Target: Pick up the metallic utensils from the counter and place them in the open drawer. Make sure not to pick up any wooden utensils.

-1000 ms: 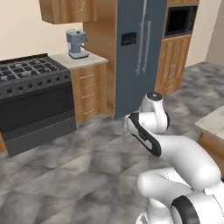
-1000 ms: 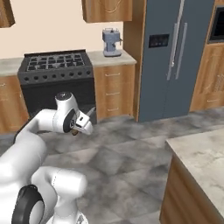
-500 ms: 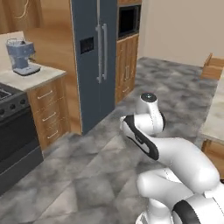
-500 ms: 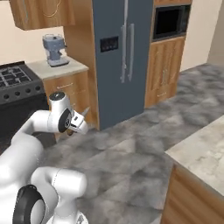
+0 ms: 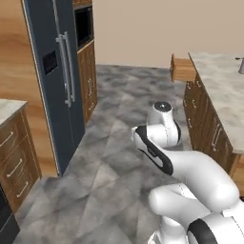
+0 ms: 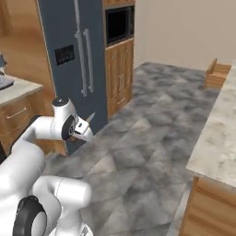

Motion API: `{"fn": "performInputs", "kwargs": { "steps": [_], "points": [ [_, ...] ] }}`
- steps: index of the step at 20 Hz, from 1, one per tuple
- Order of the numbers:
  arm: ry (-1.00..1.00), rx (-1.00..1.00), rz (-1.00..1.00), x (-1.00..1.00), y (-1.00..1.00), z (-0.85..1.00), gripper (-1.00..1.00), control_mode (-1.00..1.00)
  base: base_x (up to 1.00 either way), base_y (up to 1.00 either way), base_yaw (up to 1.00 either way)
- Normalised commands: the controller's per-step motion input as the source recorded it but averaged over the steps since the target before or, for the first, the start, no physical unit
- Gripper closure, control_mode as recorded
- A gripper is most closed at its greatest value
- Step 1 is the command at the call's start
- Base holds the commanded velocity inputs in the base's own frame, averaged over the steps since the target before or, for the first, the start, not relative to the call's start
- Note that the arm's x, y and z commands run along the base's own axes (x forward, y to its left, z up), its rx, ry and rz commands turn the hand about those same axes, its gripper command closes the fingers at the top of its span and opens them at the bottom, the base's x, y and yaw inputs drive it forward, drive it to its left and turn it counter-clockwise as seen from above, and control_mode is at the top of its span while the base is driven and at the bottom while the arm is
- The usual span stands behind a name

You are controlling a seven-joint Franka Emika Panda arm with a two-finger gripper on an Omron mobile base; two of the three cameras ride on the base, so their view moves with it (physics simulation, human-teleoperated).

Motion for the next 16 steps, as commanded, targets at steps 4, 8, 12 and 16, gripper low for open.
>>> {"fn": "performInputs", "kwargs": {
  "steps": [4,8,12,16],
  "points": [
    [0.00,0.00,0.00,0.00,0.00,0.00,1.00,1.00,1.00,0.79,-0.61],
    [0.00,0.00,0.00,0.00,0.00,0.00,1.00,1.00,1.00,0.79,-0.57],
    [0.00,0.00,0.00,0.00,0.00,0.00,1.00,1.00,1.00,0.76,-0.50],
    [0.00,0.00,0.00,0.00,0.00,0.00,1.00,1.00,1.00,0.47,-0.27]
  ]
}}
